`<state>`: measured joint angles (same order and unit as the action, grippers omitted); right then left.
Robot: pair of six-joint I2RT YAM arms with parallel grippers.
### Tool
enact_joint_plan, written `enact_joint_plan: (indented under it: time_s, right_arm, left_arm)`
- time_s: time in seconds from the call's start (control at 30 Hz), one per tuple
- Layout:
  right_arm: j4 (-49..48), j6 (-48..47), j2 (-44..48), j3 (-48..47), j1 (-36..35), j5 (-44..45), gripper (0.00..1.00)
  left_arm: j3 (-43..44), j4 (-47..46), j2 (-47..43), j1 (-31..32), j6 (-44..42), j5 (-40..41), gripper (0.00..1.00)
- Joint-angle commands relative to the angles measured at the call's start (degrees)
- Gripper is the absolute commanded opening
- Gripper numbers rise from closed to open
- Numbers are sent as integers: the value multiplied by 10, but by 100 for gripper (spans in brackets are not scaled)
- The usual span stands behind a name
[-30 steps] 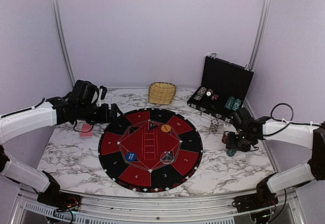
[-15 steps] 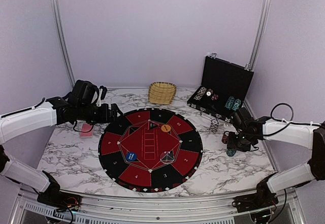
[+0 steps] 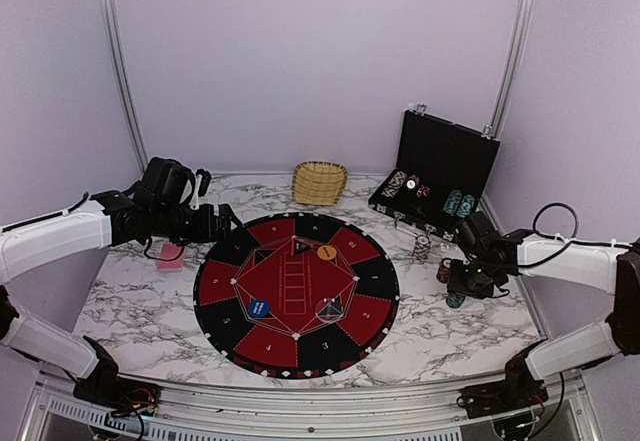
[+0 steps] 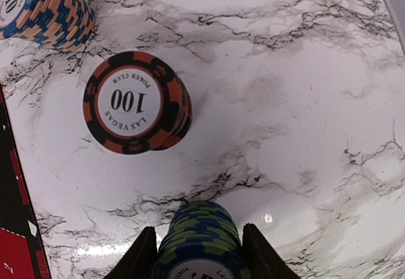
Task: Distribute texas hold em gaming equipment
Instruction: Pick up the pile of poker chips from the pile of poker chips.
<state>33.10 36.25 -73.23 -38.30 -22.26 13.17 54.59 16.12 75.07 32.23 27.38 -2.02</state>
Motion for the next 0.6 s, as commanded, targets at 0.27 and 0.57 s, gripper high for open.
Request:
enact_joint_plan:
  time_s: [0.27,0.57]
  right_arm:
    - [16,7,15,-10,4,15,38]
    - [11,7,20,-10,4,11,38]
  left_arm:
    - [4,-6,-7,-4,-11,4,99]
    - [6,-6,-7,-5,-12,4,99]
